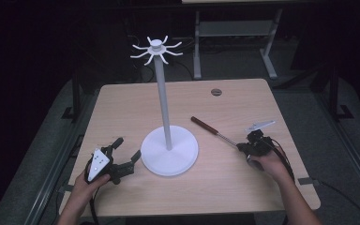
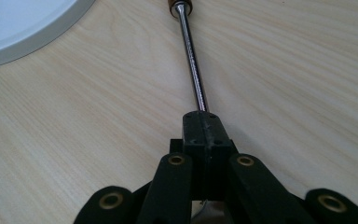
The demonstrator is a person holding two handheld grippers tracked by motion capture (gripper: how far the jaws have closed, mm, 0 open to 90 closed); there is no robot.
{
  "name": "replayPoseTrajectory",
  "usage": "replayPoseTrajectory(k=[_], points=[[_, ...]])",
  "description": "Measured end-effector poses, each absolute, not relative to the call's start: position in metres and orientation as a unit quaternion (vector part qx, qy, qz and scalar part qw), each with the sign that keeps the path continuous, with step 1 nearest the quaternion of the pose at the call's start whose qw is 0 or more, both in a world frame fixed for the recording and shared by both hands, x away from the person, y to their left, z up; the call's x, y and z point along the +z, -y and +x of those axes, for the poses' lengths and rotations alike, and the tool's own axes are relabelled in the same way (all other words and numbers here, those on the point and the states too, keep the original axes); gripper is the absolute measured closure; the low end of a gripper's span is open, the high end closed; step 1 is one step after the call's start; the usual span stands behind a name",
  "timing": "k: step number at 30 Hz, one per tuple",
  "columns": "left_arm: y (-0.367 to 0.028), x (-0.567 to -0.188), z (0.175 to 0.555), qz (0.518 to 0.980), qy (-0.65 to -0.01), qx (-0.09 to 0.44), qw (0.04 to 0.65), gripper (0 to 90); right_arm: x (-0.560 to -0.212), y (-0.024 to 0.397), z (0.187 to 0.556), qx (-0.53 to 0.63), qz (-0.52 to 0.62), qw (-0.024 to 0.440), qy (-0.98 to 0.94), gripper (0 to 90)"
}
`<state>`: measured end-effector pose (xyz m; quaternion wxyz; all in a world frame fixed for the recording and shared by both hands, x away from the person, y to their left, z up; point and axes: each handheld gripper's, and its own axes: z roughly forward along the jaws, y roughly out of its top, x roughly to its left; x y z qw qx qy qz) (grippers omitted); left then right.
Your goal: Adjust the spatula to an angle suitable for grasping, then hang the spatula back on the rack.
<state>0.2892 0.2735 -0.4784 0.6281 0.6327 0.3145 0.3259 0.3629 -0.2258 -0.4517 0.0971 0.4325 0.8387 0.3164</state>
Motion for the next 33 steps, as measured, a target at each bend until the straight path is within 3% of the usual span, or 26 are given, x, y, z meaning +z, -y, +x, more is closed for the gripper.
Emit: replayPoseTrajectory(k=[5,16,23,33], points=[[-0.273,-0.478,0.289,0.632,-0.315,0.326,0.628,12.6,-0.451,0.228,0.363,0.325,0.432,0.092,-0.836,89.5],[-0.273,-0.478,0.289,0.634,-0.317,0.324,0.626,12.6,-0.439,0.228,0.369,0.341,0.417,0.059,-0.84,61.8],[-0.273,-0.478,0.289,0.634,-0.318,0.324,0.627,12.6,-0.435,0.217,0.381,0.329,0.413,0.068,-0.847,50.7],[-0.273,-0.478,0.289,0.634,-0.318,0.324,0.627,12.6,-0.428,0.197,0.408,0.304,0.405,0.061,-0.86,46.2]])
